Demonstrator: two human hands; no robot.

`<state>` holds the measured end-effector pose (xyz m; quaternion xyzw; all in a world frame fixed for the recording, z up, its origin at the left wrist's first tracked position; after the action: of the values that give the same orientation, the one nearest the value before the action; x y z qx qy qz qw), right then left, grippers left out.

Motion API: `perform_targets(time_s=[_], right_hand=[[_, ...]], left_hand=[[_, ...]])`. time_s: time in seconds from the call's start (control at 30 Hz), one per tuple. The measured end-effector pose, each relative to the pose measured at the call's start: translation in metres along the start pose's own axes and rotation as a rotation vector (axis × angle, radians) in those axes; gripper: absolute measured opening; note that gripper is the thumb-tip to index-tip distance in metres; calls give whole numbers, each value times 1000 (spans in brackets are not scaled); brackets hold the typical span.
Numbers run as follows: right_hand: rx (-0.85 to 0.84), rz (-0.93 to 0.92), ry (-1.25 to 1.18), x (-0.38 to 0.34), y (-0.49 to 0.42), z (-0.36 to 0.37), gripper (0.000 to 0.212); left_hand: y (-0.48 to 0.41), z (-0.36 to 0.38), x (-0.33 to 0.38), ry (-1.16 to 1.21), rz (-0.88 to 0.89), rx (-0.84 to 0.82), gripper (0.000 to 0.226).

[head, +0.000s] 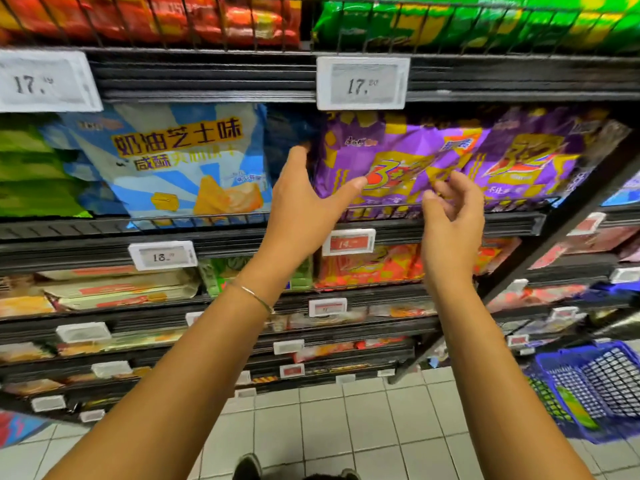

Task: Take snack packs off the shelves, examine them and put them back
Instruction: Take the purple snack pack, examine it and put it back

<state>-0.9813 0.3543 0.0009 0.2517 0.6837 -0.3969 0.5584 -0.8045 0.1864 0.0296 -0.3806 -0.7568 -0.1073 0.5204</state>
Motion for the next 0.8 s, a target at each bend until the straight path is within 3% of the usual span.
perform_targets(time_s=[0.17, 0.27, 0.37, 0.53, 0.67, 0.8], right_hand=[[-8, -18, -49, 9, -7, -15, 43], [32, -39, -13, 8, -17, -32, 62], [-84, -65, -11, 3, -29, -28, 71], [-180, -237, -10, -27, -32, -28, 27], [-146, -391, -81, -51, -27, -39, 34], [-298, -420, -239, -51, -20, -38, 36]], left_hand=[[-11, -5, 1, -202, -29, 58, 56], [-8, -6, 7, -184, 13, 47, 54], [0, -7, 8, -179, 36, 83, 54], [3, -8, 21, -114, 119, 136, 53], [14, -14, 39, -32, 273, 138, 49], [47, -16, 53, -10, 383, 175, 45]])
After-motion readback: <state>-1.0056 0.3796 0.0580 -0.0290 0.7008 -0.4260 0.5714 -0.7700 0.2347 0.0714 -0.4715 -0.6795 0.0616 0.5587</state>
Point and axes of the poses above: each hand's wrist, its own y-axis away from the middle knuckle, its own z-axis out of the palm, x = y × z, the point moved 10 cm from there along -y, towards the middle knuckle, and after that the axes turned 15 degrees about -x, right-handed, at the moved point
